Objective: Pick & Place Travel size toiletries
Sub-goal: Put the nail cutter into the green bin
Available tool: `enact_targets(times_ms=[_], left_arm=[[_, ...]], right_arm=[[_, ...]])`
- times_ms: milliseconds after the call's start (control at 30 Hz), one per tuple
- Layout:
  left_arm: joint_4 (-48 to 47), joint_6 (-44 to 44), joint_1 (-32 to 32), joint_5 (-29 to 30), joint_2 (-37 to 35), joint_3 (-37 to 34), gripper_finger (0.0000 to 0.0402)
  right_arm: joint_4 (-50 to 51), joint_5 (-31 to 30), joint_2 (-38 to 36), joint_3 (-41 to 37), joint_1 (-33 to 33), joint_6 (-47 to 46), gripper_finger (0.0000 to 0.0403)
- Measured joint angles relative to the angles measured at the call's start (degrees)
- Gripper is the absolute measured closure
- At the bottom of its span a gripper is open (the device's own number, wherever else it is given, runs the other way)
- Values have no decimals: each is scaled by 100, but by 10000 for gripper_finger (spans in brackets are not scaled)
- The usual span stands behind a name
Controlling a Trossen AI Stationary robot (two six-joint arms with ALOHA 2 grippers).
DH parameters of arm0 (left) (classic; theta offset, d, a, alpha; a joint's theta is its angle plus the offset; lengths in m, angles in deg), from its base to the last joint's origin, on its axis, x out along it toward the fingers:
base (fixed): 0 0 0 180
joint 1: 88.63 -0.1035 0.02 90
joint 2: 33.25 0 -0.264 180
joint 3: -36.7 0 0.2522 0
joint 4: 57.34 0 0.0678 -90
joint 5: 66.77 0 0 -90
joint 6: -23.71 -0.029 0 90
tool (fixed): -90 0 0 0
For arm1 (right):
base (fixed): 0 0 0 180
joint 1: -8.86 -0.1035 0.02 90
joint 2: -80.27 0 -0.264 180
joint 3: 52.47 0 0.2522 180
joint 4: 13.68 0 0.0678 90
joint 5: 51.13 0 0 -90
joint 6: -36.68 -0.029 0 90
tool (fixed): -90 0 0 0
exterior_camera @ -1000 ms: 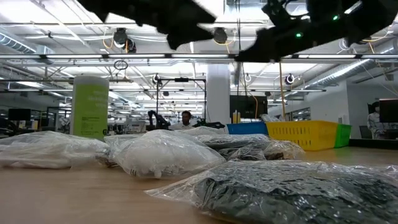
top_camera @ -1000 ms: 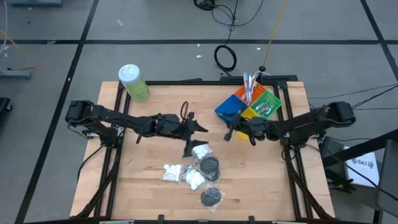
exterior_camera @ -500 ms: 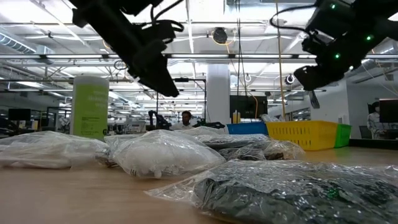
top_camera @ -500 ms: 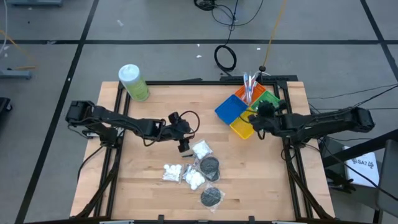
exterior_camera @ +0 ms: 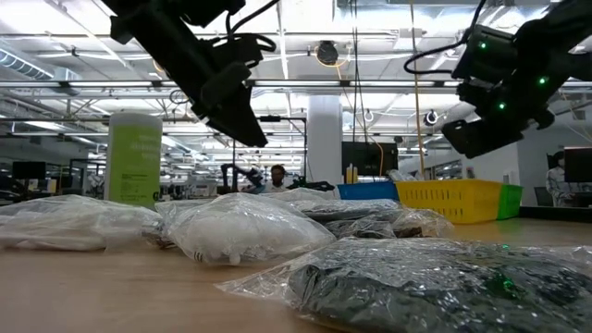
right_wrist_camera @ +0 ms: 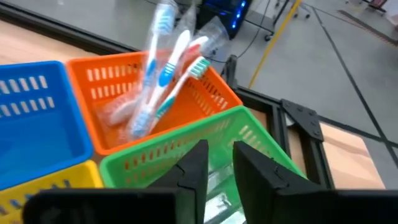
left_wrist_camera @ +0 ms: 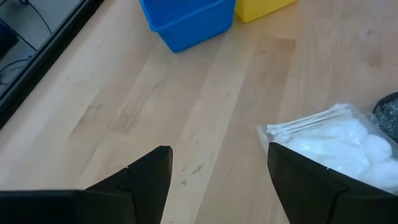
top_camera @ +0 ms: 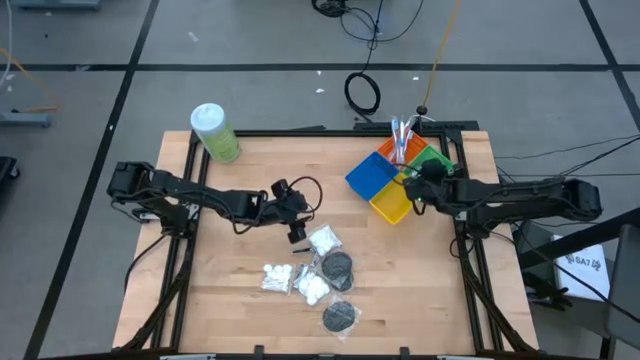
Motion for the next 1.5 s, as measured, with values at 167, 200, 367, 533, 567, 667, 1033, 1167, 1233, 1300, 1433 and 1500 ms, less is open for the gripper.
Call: enact_targets(times_ms=[167, 200, 367, 533, 567, 667, 1033, 1167, 1233, 1300, 1433, 1500], left_arm=[[35, -2, 0, 0, 0, 0, 136], [28, -2, 0, -2, 0, 0, 136], [-120, 114, 0, -519, 0, 0, 145], [-607, 545, 42, -1057, 0, 0, 155], [-712, 634, 64, -1100, 0, 0, 156], [-887, 708, 245, -1215, 0, 0, 158], [-391, 723, 1096, -1201, 926, -4, 156], [29, 983, 1214, -1072, 1396, -4, 156], [176, 1137, 1217, -1017, 1566, 19, 156], [262, 1277, 1210, -1016, 1732, 26, 156], [263, 1460, 1172, -1025, 1978, 36, 157], [275, 1448, 1163, -1083, 2030, 42, 167]], right_arm=[[-82, 103, -1, -21, 97, 36, 290], [-170, 110, -1, -21, 100, 71, 280], [-1323, 356, -178, -21, -78, 1087, 234], [-3293, 1704, -577, -21, -398, 2597, 208], [-3630, 2054, -628, -21, -467, 2794, 206], [-4385, 3009, -703, -21, -651, 3215, 204], [-4882, 3729, -605, -21, -1066, 3477, 212], [-4904, 3729, -547, -21, -1185, 3479, 212], [-4923, 3731, -549, -21, -1234, 3479, 214], [-4924, 3729, -551, -21, -1290, 3479, 216], [-4923, 3731, -549, -21, -1424, 3477, 217], [-4920, 3731, -549, -21, -1493, 3479, 218]])
